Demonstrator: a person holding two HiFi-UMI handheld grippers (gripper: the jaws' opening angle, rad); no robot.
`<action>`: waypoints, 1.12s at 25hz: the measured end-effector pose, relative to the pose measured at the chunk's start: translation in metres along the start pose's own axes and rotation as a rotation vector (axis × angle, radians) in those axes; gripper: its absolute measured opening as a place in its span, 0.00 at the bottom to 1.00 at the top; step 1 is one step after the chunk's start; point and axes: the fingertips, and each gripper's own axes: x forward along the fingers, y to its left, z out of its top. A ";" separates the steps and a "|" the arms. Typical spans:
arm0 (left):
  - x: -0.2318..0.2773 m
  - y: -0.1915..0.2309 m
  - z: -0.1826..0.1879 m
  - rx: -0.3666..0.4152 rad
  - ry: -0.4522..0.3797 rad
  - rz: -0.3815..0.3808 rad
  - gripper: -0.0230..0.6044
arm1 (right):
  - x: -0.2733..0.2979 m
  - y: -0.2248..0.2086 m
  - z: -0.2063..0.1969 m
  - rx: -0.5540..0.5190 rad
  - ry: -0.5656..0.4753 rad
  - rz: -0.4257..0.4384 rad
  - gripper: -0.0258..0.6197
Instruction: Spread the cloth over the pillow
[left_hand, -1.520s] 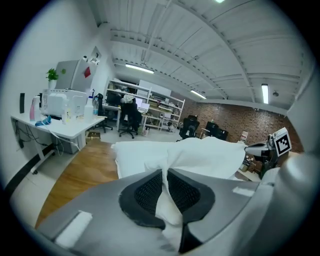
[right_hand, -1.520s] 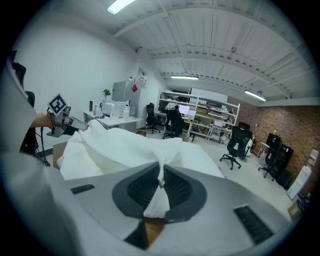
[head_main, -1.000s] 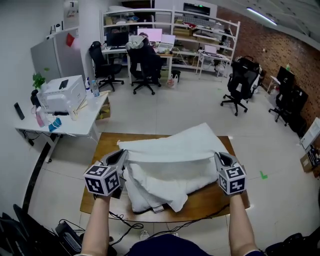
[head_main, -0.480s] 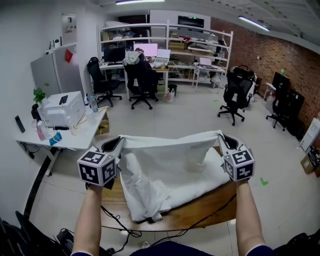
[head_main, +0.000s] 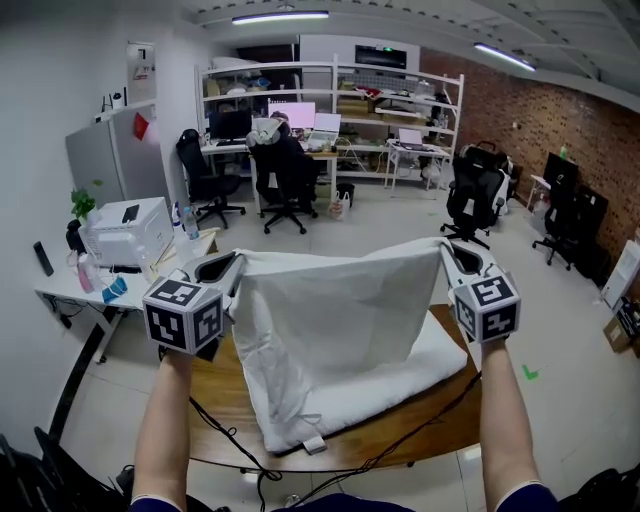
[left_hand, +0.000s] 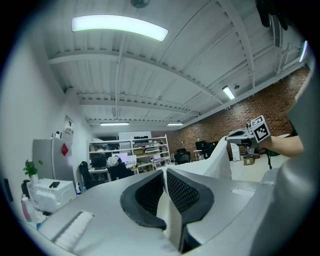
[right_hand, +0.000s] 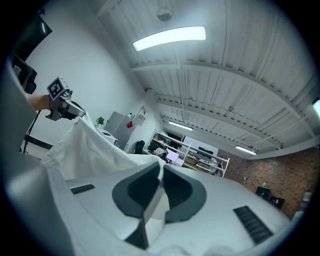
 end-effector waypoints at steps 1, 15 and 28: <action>0.000 0.001 0.007 0.004 -0.009 0.000 0.07 | -0.001 -0.002 0.007 -0.005 -0.004 -0.004 0.08; 0.013 0.023 0.075 0.091 -0.011 0.024 0.07 | 0.005 -0.033 0.065 -0.038 -0.081 -0.025 0.08; 0.015 0.025 0.099 0.095 -0.041 0.022 0.07 | 0.005 -0.058 0.112 -0.078 -0.111 -0.063 0.08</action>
